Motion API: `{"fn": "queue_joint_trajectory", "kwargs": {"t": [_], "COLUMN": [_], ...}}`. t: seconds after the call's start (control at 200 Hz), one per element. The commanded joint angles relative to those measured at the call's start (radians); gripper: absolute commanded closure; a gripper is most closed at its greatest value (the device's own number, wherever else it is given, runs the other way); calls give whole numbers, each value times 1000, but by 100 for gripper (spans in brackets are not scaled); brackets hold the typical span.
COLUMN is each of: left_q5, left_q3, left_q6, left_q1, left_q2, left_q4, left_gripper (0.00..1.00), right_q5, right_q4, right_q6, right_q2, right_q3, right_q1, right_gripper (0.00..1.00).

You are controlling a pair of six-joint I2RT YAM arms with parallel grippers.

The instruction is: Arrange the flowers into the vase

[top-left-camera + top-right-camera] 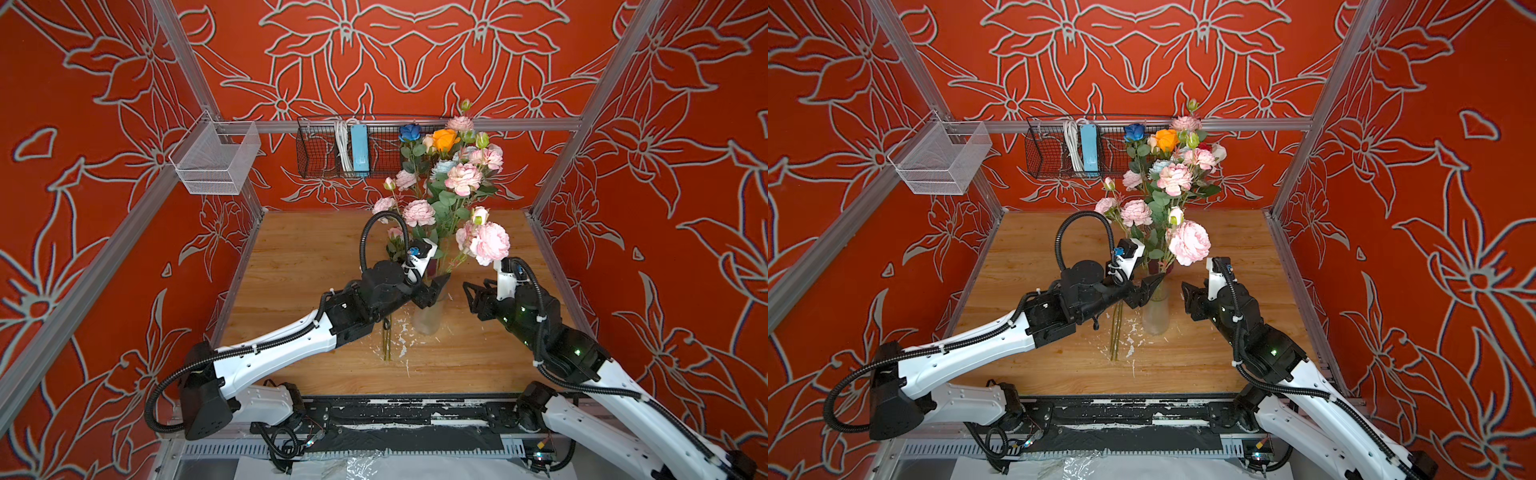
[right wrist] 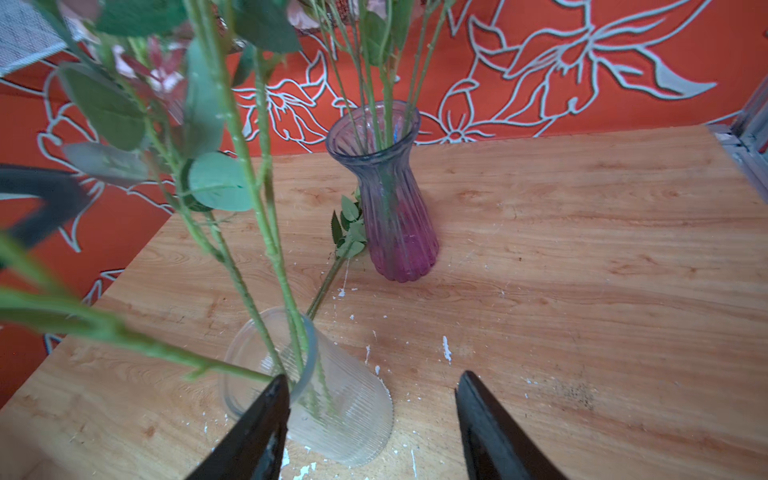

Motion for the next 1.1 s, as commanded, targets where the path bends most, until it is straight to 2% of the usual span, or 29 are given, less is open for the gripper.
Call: {"fn": "queue_joint_trajectory", "kwargs": {"t": [0.0, 0.21, 0.325, 0.57, 0.635, 0.886, 1.096], "left_q5": [13, 39, 55, 67, 70, 70, 91], "left_q3": [61, 80, 114, 118, 125, 143, 144], "left_q6": [-19, -33, -28, -68, -69, -81, -88], "left_q1": [9, 14, 17, 35, 37, 41, 43], "left_q2": [4, -5, -4, -6, -2, 13, 4], "left_q4": [-63, -160, -248, -268, -272, -284, -295], "left_gripper": [22, 13, 12, 12, 12, 12, 12], "right_q5": [-24, -29, -51, -353, -394, -422, -314], "right_q4": [23, 41, 62, 139, 153, 181, 227], "right_q6": [-20, -35, -40, -64, -61, -51, -35], "right_q2": [-4, 24, 44, 81, 87, 128, 146], "right_q3": [30, 40, 45, 10, -3, 4, -5], "right_q1": [-5, -5, -6, -6, -6, -7, -22], "right_gripper": [35, 34, 34, 31, 31, 29, 29]}}
